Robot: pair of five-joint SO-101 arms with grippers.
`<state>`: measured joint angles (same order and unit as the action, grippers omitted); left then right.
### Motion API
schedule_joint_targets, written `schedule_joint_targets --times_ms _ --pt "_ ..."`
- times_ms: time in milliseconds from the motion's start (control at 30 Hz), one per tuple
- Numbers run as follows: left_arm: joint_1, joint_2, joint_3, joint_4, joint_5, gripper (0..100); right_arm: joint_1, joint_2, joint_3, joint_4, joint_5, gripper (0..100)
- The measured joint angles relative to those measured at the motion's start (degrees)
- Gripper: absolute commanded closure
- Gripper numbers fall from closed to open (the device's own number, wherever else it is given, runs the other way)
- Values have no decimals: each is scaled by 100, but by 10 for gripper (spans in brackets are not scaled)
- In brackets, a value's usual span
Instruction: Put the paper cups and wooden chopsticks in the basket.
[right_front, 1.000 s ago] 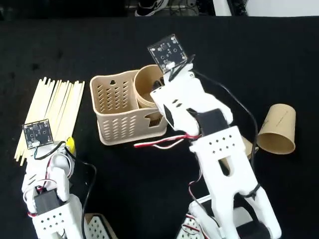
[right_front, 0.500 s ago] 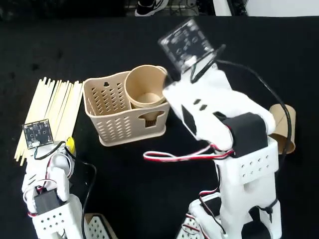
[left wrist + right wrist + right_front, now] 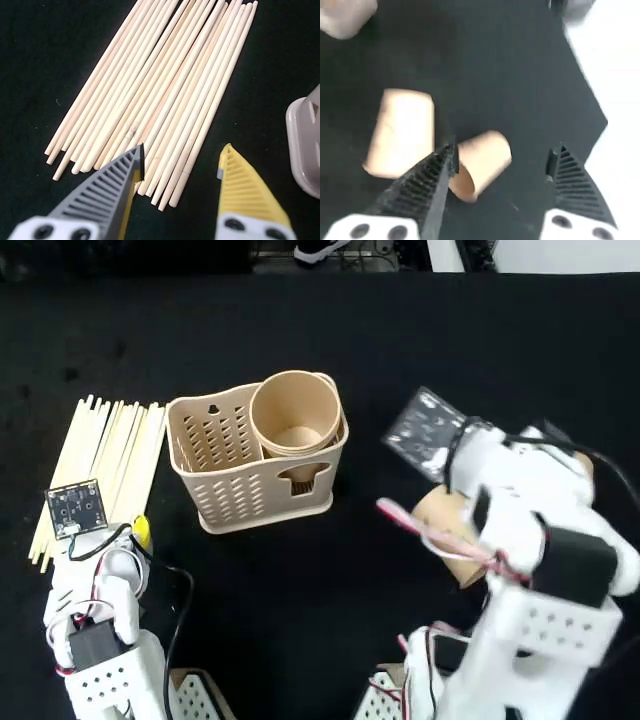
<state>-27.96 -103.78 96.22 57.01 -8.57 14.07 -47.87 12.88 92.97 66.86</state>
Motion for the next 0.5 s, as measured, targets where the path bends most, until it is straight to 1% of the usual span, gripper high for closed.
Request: schedule_joint_targets --times_ms 67,133,233,333,500 --pt "0 0 0 0 0 751 756 -88 809 -607 589 691" --pt "0 0 0 0 0 751 1451 -105 1644 -1433 1002 691" --pt "0 0 0 0 0 751 2242 -105 2866 -2743 1618 691" --pt "0 0 0 0 0 751 2664 -105 3903 -3991 2154 691" --pt "0 0 0 0 0 751 2857 -105 5134 -5714 2602 691"
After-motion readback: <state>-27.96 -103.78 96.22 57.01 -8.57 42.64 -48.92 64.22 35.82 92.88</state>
